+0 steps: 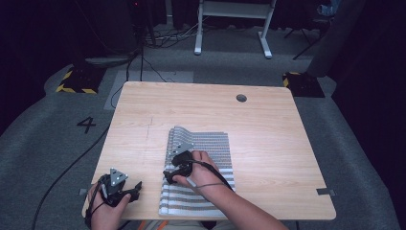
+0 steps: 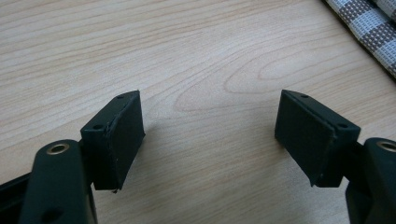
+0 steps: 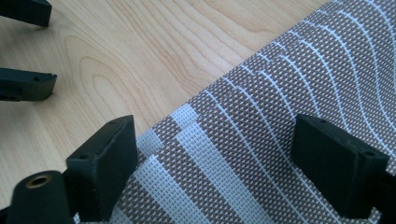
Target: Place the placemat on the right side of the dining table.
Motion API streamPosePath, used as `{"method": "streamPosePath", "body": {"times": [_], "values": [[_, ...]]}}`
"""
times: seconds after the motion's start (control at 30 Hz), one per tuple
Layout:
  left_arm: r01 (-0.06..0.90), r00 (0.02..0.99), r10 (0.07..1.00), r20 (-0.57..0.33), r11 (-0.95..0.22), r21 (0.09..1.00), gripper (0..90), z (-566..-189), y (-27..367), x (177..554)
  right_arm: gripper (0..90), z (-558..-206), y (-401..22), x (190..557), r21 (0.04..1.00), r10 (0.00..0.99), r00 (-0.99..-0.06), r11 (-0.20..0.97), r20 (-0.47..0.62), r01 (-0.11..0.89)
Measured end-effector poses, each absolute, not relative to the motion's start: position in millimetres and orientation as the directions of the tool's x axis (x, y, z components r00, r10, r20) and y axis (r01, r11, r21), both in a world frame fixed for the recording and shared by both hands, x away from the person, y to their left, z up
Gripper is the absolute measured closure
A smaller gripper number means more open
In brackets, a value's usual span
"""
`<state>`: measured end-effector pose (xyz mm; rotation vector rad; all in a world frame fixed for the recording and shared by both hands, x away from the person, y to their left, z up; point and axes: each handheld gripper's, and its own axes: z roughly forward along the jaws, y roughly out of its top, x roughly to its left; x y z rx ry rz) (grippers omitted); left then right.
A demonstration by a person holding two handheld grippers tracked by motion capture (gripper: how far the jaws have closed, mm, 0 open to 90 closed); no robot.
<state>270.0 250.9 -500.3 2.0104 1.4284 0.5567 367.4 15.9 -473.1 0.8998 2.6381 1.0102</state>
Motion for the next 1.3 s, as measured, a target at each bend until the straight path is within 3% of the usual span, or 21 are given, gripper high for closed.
{"method": "streamPosePath", "body": {"times": [0.17,0.23,0.3,0.33,0.4,0.63,0.67,0.73,0.77,0.87,1.3], "values": [[0.689,0.332,0.943,-0.007,-0.237,0.685,23.9,-500.5,251.3,270.2,17.2,-475.0,14.2,371.3,0.634,0.594,-0.803,0.601,0.055,0.488],[0.688,0.332,0.943,-0.007,-0.237,0.686,23.8,-500.6,251.5,270.3,26.0,-475.3,13.0,373.8,0.605,0.581,-0.810,0.619,0.077,0.501],[0.687,0.332,0.943,-0.009,-0.235,0.687,23.7,-500.8,251.9,270.2,26.4,-475.6,12.6,374.5,0.601,0.572,-0.817,0.628,0.075,0.495],[0.689,0.336,0.942,-0.008,-0.240,0.684,23.7,-500.5,252.4,270.2,34.3,-475.9,12.0,375.3,0.590,0.564,-0.821,0.634,0.089,0.500],[0.689,0.335,0.942,-0.011,-0.237,0.685,23.6,-500.6,252.4,270.1,37.1,-475.8,10.9,376.0,0.583,0.553,-0.827,0.641,0.099,0.499],[0.686,0.332,0.943,-0.012,-0.233,0.689,23.7,-501.2,251.6,270.2,60.1,-476.1,5.1,379.3,0.574,0.511,-0.849,0.657,0.136,0.488],[0.686,0.332,0.943,-0.013,-0.233,0.689,23.7,-501.2,251.5,270.2,69.0,-475.9,4.7,379.3,0.572,0.503,-0.852,0.660,0.146,0.488],[0.686,0.332,0.943,-0.014,-0.231,0.690,23.7,-501.3,251.3,270.3,74.9,-476.1,3.2,380.4,0.566,0.486,-0.860,0.670,0.154,0.480],[0.686,0.331,0.944,-0.016,-0.228,0.691,23.7,-501.4,251.1,270.3,83.1,-476.9,3.2,379.8,0.566,0.476,-0.858,0.660,0.194,0.494],[0.687,0.331,0.943,-0.021,-0.225,0.691,23.5,-501.7,251.3,270.4,88.0,-477.7,2.4,380.0,0.568,0.465,-0.864,0.664,0.194,0.486],[0.688,0.334,0.942,-0.024,-0.226,0.690,23.1,-501.7,251.8,271.1,90.0,-457.0,-8.9,376.2,0.600,0.461,-0.862,0.634,0.212,0.487]]}}
